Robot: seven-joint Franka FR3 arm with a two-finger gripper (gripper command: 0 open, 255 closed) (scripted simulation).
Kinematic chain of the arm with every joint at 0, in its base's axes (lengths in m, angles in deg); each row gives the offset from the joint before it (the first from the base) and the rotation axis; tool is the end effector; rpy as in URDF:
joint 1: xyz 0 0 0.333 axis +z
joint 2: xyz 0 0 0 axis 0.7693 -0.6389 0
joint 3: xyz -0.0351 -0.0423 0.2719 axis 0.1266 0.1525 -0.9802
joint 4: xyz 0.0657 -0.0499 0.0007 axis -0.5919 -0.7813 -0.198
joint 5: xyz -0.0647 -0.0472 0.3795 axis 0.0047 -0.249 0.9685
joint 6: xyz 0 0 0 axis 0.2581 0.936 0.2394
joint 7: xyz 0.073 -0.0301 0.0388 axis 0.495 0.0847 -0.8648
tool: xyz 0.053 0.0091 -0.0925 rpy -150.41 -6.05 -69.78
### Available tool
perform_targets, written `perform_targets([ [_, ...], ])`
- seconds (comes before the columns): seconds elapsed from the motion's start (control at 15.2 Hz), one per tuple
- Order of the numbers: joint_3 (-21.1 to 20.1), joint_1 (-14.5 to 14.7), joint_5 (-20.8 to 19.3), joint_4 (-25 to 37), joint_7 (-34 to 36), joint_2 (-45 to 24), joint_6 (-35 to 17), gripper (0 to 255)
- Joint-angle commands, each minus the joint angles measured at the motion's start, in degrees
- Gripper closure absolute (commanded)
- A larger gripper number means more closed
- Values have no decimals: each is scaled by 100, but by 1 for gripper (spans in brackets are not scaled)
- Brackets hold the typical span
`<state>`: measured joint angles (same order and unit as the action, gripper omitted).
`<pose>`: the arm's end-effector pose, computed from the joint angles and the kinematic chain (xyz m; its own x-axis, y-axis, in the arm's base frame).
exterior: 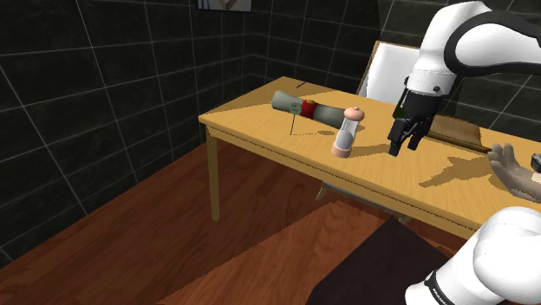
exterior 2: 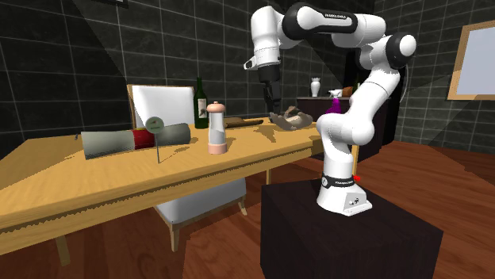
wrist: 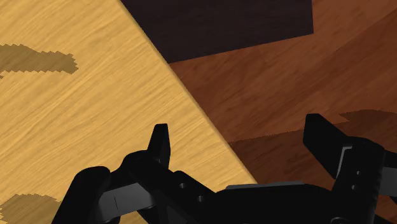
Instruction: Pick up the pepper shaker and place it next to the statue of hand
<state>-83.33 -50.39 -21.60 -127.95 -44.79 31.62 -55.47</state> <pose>0.3271 -0.0281 0.5275 0.9821 -0.1282 -0.1383 -0.1340 -0.9904 -0.0339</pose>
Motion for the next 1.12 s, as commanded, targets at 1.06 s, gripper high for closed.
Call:
perform_targets([
  [1.06, 543, 264, -197, 3602, -1729, -3491, -141, 0],
])
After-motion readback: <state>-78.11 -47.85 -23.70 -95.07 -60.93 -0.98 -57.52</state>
